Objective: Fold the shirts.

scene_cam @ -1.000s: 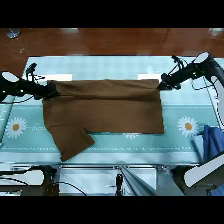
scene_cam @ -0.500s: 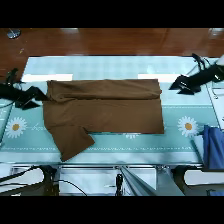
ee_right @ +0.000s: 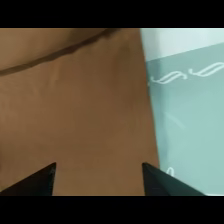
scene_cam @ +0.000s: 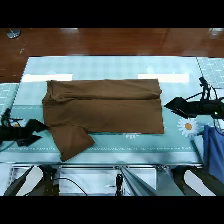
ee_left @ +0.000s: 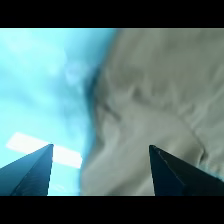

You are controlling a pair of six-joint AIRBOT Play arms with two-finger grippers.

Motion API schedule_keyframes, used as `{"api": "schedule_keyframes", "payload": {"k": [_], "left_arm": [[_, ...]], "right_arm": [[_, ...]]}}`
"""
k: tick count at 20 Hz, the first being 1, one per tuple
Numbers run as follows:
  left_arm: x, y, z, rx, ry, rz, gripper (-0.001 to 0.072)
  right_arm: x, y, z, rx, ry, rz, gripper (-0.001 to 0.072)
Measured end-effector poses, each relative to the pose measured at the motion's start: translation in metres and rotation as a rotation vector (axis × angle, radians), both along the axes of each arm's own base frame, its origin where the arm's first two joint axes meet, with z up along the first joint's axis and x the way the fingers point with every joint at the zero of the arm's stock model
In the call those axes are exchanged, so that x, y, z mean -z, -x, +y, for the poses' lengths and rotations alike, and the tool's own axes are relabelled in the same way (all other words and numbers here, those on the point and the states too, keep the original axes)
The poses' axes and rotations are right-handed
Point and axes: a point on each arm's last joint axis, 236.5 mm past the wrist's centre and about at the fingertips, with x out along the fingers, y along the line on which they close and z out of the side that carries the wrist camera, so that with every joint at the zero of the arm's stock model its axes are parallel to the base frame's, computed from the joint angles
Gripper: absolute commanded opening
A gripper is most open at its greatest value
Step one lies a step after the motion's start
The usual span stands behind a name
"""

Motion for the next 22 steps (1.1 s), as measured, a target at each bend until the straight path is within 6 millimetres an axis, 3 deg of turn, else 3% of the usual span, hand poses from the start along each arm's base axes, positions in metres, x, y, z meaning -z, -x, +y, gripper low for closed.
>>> {"api": "schedule_keyframes", "payload": {"k": [6,9,10,12,15,18,22], "left_arm": [[0.010,0.001,-0.041,0.062,0.097,-0.042,0.0702],[0.016,0.000,-0.055,0.106,0.112,-0.038,0.0695],[0.018,-0.001,-0.058,0.115,0.117,-0.037,0.0623],[0.026,-0.002,-0.057,0.133,0.089,-0.031,0.0035],[0.032,-0.005,-0.056,0.159,0.067,-0.044,0.0021],[0.032,-0.006,-0.057,0.171,0.066,-0.053,0.0021],[0.032,-0.007,-0.057,0.175,0.064,-0.060,0.0021]], "right_arm": [[-0.003,0.006,0.008,0.006,-0.019,-0.029,0.0618],[-0.007,-0.001,-0.007,0.047,0.003,-0.054,0.0618],[-0.008,-0.002,-0.018,0.067,0.021,-0.055,0.0618],[-0.004,0.004,-0.046,0.114,0.066,-0.024,0.0618],[0.018,0.044,-0.069,0.142,0.107,0.142,0.0618],[0.038,0.083,-0.059,0.131,0.058,0.293,0.0618],[0.054,0.105,-0.038,0.116,-0.015,0.381,0.0618]]}}
